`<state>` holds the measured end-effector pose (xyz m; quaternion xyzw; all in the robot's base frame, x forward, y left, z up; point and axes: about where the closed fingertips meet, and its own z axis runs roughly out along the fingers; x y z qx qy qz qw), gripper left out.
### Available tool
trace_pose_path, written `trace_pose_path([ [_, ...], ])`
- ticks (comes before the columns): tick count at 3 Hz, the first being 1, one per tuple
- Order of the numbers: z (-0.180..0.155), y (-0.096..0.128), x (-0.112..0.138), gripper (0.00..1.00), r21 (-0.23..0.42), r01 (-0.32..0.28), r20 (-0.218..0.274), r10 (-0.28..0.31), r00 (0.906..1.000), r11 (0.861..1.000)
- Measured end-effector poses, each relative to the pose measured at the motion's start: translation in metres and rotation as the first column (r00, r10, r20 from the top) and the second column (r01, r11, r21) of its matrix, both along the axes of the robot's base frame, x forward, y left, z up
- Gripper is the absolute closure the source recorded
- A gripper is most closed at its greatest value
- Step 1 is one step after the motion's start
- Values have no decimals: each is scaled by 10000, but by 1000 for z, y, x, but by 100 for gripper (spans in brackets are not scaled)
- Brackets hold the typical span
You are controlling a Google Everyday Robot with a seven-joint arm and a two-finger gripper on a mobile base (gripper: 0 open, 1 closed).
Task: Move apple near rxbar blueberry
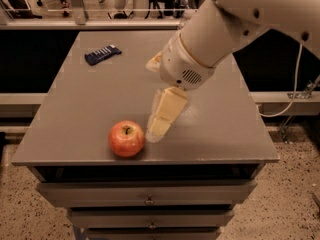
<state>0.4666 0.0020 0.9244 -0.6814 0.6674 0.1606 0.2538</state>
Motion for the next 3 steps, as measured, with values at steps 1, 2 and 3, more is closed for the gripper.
trace_pose_path([
  [1,-8,30,-14,0,476,-457,-26,459,9989,9978],
  [2,-24,55,-27,0,790,-704,-59,710,9975,9944],
  [3,-41,66,-30,0,893,-689,-134,704,9974,9936],
])
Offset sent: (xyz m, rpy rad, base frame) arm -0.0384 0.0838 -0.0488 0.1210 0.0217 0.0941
